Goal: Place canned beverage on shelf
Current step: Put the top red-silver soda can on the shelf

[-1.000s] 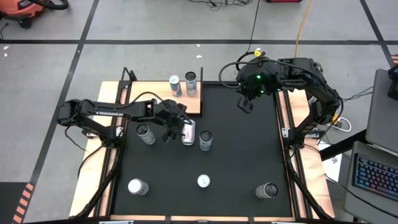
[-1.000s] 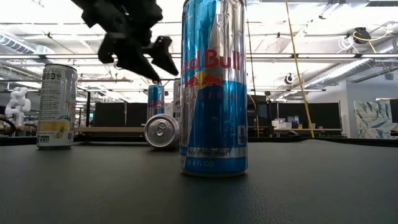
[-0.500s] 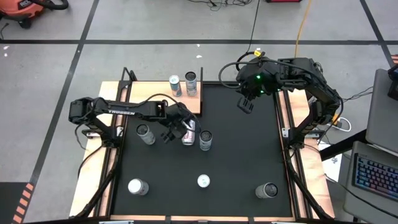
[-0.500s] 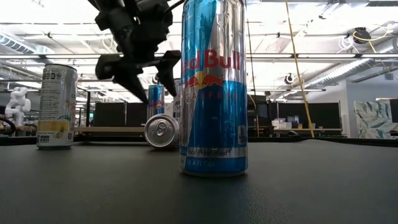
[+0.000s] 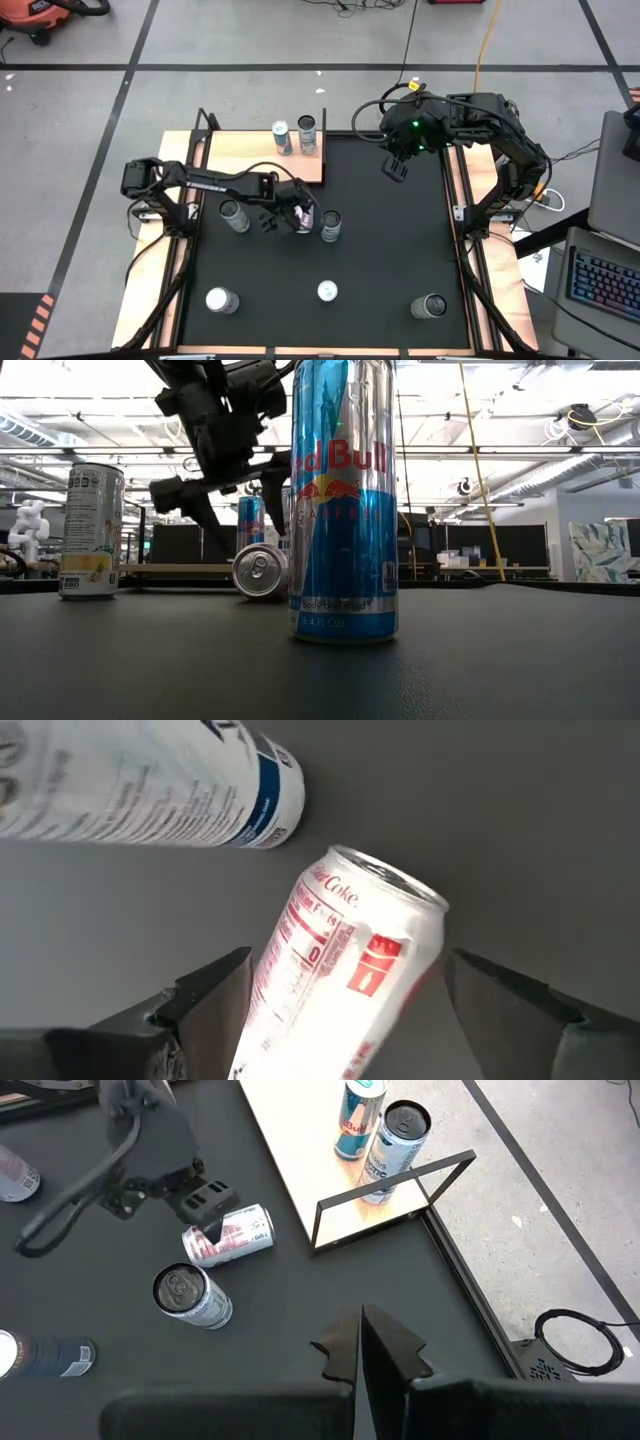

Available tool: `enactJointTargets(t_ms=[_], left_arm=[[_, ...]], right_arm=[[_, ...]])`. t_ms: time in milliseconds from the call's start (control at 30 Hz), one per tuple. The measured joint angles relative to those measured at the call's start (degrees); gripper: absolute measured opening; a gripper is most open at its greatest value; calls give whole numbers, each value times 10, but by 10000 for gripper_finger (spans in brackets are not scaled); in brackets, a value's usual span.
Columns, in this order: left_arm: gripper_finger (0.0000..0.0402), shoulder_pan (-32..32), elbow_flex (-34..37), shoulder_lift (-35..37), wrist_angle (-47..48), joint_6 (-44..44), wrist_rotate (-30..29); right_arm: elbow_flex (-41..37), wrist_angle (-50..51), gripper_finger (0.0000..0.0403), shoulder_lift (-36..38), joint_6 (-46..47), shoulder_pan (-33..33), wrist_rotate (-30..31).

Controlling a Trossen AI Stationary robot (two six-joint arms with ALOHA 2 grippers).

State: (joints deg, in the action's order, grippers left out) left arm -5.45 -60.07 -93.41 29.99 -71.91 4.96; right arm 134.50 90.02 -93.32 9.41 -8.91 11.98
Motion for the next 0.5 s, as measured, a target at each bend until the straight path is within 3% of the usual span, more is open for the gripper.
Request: enactJointTargets(t_ms=[200, 500], left_arm=[[317, 4, 0, -12, 1, -29, -15], [317, 10, 1, -30, -17, -164, -51]], right_arm=[[0, 0, 0, 0, 0, 0, 0], [0, 0, 0, 0, 0, 0, 0]])
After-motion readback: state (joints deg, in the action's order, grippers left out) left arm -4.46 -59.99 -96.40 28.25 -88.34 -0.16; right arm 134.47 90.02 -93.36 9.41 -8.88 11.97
